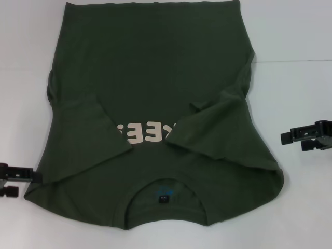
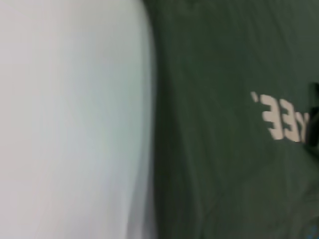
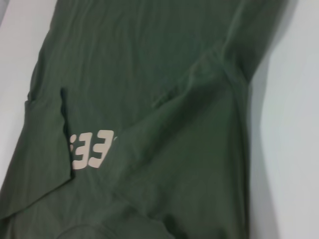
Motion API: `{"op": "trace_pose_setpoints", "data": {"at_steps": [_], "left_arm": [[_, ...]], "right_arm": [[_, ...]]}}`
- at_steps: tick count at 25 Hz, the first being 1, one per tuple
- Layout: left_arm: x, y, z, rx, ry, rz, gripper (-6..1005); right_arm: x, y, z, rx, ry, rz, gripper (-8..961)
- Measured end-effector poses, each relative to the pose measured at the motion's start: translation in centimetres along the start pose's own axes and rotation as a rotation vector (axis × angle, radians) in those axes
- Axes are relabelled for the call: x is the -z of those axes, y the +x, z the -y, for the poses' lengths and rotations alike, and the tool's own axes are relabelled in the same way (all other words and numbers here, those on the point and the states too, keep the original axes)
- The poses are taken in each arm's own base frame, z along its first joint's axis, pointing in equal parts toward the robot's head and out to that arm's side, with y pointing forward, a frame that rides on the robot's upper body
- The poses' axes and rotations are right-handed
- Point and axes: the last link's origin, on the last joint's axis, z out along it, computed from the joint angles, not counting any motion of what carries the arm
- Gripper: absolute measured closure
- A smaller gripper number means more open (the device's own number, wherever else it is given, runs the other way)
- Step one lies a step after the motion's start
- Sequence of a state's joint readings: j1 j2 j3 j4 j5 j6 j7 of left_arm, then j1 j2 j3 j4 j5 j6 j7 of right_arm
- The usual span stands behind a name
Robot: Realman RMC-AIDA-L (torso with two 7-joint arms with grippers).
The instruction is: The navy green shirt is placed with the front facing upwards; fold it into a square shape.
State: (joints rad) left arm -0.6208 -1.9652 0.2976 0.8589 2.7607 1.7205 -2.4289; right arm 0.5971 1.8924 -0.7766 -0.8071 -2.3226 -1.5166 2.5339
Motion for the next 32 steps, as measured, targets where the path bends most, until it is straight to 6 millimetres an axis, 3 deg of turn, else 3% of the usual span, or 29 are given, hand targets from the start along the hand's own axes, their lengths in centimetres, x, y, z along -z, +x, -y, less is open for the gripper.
{"op": "trace_pose_setpoints", "data": {"at_steps": [16, 32], "left_arm": [[-1.8, -0.3, 1.4, 0.071, 0.052, -0.010, 118], [-2.8, 0.0, 0.7, 0.074, 0.018, 0.004, 119]], "right_arm": [[0.0, 0.2, 0.3, 0.011, 0.008, 0.001, 98], [-0.1, 0.0, 0.1, 0.021, 0.011, 0.003, 106]]}}
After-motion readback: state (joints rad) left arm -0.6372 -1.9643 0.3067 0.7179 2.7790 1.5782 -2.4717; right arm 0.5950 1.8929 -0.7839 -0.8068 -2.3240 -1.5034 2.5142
